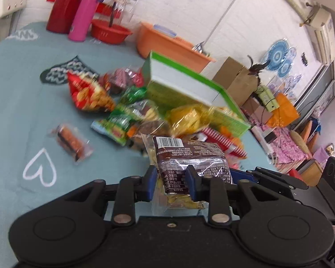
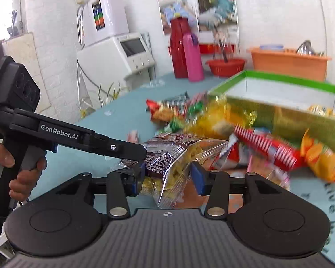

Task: Organize snacks
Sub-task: 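Lower the brown-printed bag into the green box and release, then return to the pile and grasp the red chip bag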

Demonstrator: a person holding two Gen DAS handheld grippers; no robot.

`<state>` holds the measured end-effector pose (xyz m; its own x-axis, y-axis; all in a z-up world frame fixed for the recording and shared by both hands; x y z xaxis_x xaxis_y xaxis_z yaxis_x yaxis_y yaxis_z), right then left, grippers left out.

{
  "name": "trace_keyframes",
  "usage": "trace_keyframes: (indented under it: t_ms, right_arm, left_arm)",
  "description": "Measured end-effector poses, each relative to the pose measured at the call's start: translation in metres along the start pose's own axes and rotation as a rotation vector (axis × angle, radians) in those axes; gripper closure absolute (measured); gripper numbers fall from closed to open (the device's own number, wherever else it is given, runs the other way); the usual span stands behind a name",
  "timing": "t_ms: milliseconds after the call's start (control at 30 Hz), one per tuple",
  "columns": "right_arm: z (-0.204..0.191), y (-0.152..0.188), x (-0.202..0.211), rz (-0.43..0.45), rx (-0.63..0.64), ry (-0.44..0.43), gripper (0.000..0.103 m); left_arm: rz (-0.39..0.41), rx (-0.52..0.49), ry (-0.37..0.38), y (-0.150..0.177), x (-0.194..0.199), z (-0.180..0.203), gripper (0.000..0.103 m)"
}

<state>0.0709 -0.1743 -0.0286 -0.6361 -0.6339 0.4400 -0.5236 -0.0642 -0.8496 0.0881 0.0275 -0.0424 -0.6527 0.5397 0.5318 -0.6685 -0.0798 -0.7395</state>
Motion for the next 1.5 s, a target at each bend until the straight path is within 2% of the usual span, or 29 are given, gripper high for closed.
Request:
trace_keyframes:
  t_ms: [300,567,767,1100,1133,1167,1200,1267,1300,1333,1400,1500]
  right_arm:
    - [0.019,-0.051,0.026,0.185,0.059,0.048,0.028]
    - [0.063,-0.086,0.014,0.267,0.045,0.117,0.029]
    - [0.099,-0.099,-0.013,0.268,0.007,0.158,0.029]
    - [0.149,-0.108,-0.06,0.226,-0.088,0.151,0.029]
    - [0.151,-0.108,-0.065,0.22,-0.086,0.157,0.03]
    - [0.153,-0.108,-0.071,0.21,-0.084,0.162,0.029]
    - [0.155,-0.106,-0.077,0.193,-0.084,0.168,0.025]
    - [0.159,-0.103,-0.09,0.151,-0.074,0.201,0.02]
    - [0.161,-0.101,-0.095,0.12,-0.057,0.224,0.005]
    - [0.162,-0.098,-0.098,0.099,-0.041,0.248,0.0]
    - [0.162,-0.093,-0.096,0.099,-0.01,0.268,0.0]
    - [0.159,-0.093,-0.086,0.098,-0.009,0.263,0.0]
  left_arm:
    - [0.122,-0.087,0.067,-0.06,-0.004,0.039,0.036]
    - [0.12,-0.108,0.083,-0.109,-0.056,0.052,0.035]
    - [0.103,-0.108,0.069,-0.133,-0.101,0.043,0.031]
    - [0.035,-0.053,0.035,-0.159,-0.163,0.017,0.029]
    - [0.031,-0.054,0.027,-0.16,-0.167,0.014,0.024]
    - [0.026,-0.058,0.013,-0.16,-0.172,0.011,0.006]
    - [0.018,-0.058,-0.011,-0.16,-0.177,0.007,0.0]
    - [0.003,-0.059,-0.073,-0.158,-0.185,-0.001,0.0]
    - [-0.003,-0.054,-0.085,-0.156,-0.186,-0.005,0.0]
    - [-0.002,-0.046,-0.055,-0.154,-0.186,-0.008,0.0]
    - [-0.015,-0.016,-0.017,-0.15,-0.182,-0.01,0.0]
    - [-0.012,-0.046,-0.041,-0.15,-0.171,-0.003,0.0]
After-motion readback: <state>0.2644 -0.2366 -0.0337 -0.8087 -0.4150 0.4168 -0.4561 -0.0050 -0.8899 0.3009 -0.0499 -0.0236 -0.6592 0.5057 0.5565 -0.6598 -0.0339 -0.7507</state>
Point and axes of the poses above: each gripper's, at about its wrist camera, not at the fingertips, and x roughly against the way its jaws point, z to its right, y to its underside, the point moved 6 cm from there along -x, roughly the way its jaws point, and after that the axes turned 4 degrees about -x, right-handed, at the moved point
